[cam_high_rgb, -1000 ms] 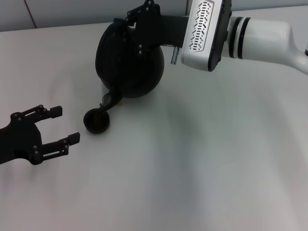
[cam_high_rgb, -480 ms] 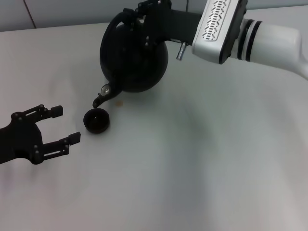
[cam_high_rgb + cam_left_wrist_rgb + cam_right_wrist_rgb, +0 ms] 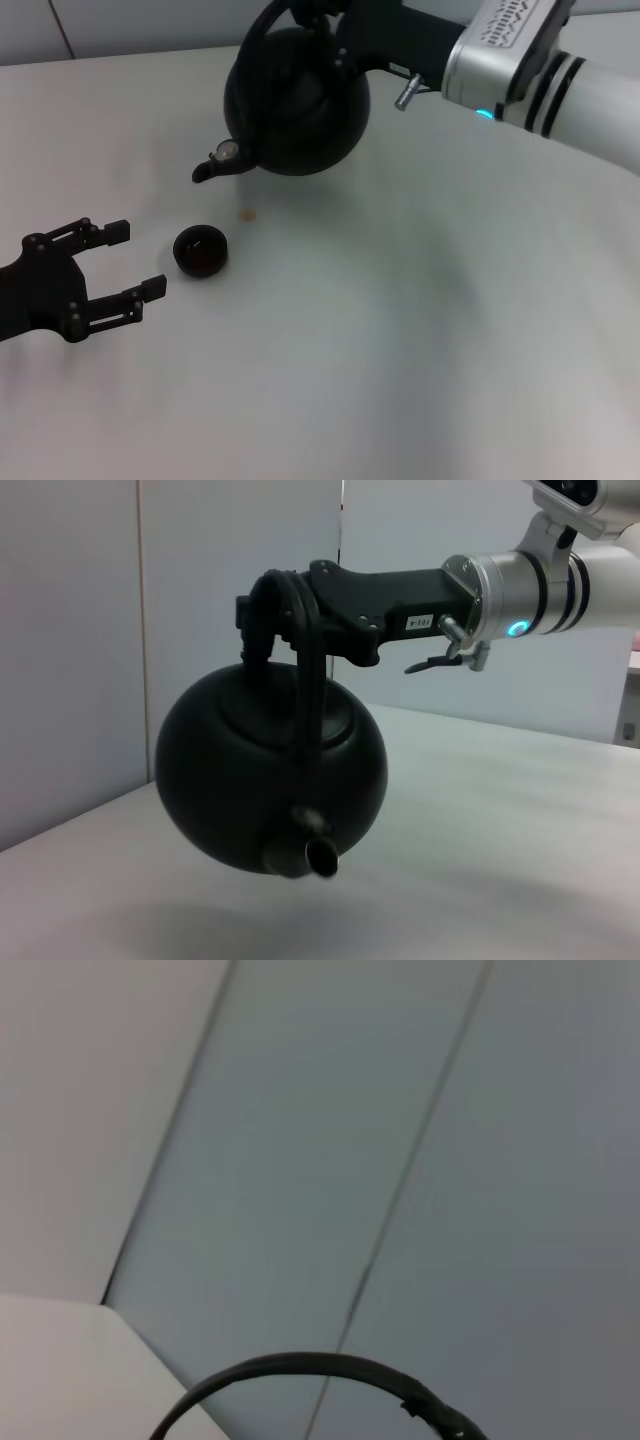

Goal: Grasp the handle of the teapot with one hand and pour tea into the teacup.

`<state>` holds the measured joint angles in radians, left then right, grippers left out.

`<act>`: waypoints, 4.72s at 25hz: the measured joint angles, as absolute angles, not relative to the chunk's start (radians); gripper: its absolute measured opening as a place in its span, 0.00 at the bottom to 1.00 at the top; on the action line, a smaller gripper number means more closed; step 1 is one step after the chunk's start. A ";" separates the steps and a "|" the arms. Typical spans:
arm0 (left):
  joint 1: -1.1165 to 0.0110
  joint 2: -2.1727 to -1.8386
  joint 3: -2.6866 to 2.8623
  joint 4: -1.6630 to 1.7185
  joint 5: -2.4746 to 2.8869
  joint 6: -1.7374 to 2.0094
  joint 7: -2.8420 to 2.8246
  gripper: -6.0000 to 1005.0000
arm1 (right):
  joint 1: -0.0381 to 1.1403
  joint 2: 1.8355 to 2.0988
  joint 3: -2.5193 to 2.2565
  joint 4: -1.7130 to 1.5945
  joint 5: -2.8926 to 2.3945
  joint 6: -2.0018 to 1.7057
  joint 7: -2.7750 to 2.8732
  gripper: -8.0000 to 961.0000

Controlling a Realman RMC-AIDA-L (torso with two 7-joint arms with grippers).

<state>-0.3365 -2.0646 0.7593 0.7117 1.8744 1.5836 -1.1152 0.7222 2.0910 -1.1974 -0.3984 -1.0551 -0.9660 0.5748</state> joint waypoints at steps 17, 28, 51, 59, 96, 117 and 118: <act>-0.339 -2.065 0.759 0.712 1.874 1.588 -1.115 0.80 | 0.560 2.088 -1.065 -0.386 -0.974 -1.002 0.731 0.10; -0.341 -2.066 0.759 0.712 1.871 1.591 -1.115 0.80 | 0.524 2.083 -1.065 -0.347 -0.974 -0.975 0.764 0.10; -0.340 -2.066 0.763 0.701 1.871 1.592 -1.115 0.80 | 0.527 2.083 -1.073 -0.320 -0.981 -0.910 0.759 0.10; -0.339 -2.066 0.762 0.701 1.871 1.595 -1.115 0.80 | 0.520 2.083 -1.072 -0.324 -0.984 -0.935 0.763 0.10; -0.330 -2.065 0.759 0.701 1.871 1.648 -1.115 0.80 | 0.330 2.083 -1.053 -0.400 -0.978 -1.216 0.737 0.71; -0.254 -2.064 0.761 0.655 1.871 1.815 -1.039 0.80 | 0.248 2.072 -1.057 -0.450 -1.448 -1.627 0.729 0.71; -0.249 -2.064 0.761 0.652 1.871 1.820 -1.037 0.80 | 0.246 2.072 -1.057 -0.458 -1.467 -1.642 0.733 0.71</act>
